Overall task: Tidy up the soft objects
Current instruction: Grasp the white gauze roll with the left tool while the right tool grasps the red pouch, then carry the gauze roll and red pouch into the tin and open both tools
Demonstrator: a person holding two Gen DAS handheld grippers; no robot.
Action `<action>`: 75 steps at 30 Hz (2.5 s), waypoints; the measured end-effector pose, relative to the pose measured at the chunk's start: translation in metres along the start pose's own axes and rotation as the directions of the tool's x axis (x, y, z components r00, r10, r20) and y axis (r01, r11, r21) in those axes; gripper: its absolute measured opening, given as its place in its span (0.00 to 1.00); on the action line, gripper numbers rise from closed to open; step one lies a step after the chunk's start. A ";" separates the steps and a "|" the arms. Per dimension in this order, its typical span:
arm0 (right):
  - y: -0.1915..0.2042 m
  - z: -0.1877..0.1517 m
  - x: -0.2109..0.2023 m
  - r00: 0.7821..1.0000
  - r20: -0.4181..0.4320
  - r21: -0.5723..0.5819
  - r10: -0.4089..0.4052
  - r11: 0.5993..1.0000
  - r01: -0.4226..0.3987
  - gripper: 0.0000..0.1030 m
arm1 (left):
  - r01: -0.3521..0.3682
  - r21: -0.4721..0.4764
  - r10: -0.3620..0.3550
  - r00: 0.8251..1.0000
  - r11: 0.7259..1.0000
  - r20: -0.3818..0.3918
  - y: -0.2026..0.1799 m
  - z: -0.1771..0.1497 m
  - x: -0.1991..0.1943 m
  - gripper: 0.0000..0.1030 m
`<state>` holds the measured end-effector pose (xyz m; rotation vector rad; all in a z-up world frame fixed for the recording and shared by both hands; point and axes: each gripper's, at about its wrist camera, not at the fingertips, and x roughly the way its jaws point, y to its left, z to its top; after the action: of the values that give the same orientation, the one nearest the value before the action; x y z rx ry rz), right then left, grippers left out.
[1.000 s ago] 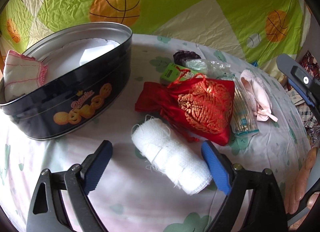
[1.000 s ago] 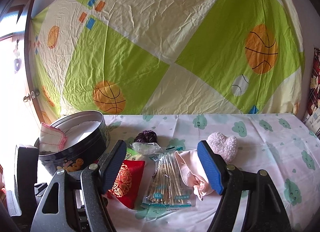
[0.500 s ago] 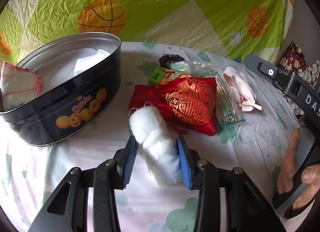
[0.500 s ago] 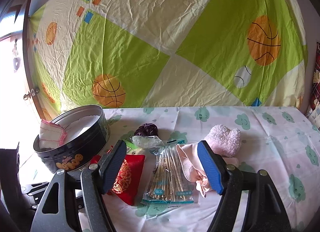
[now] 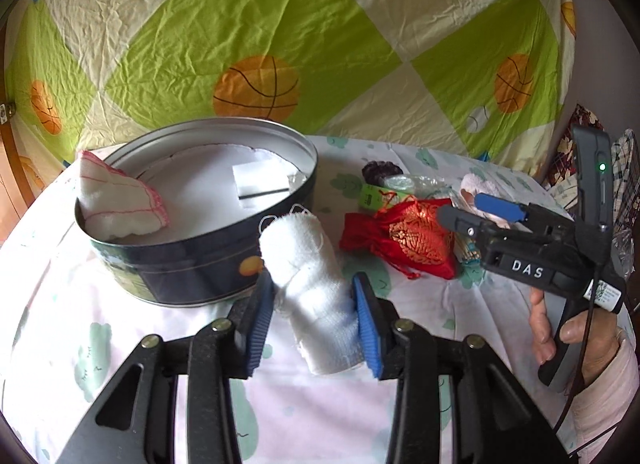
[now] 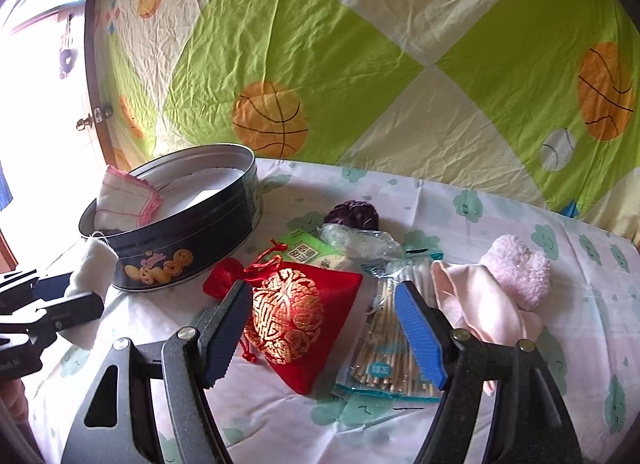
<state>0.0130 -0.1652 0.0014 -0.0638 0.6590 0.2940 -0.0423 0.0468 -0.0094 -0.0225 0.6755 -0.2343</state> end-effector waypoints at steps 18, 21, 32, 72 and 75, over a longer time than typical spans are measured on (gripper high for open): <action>0.031 -0.005 0.056 0.965 -0.262 -0.132 -0.009 0.991 -0.026 0.35 | 0.005 -0.072 -0.005 1.000 0.997 0.010 0.034 0.002 -0.003 0.38; 0.037 -0.006 0.051 0.969 -0.246 -0.162 -0.032 0.987 -0.009 0.23 | 0.012 -0.082 -0.011 1.000 0.997 0.011 0.038 0.002 -0.004 0.37; 0.045 0.010 -0.025 0.995 0.074 0.044 0.063 0.997 -0.066 0.18 | 0.039 -0.114 -0.031 0.997 0.993 0.072 0.063 0.008 -0.013 0.37; 0.151 0.085 0.094 0.985 0.156 0.235 0.074 0.966 -0.109 0.19 | -0.141 -0.156 0.160 0.981 0.978 0.114 0.165 0.096 0.064 0.37; 0.154 0.083 0.107 0.988 0.132 0.236 0.081 0.965 -0.111 0.19 | -0.139 -0.167 0.156 0.984 0.976 0.091 0.168 0.095 0.069 0.37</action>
<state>0.0981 0.0214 0.0071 0.2198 0.5738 0.3066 0.1036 0.1902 0.0060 -0.1366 0.5886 -0.0350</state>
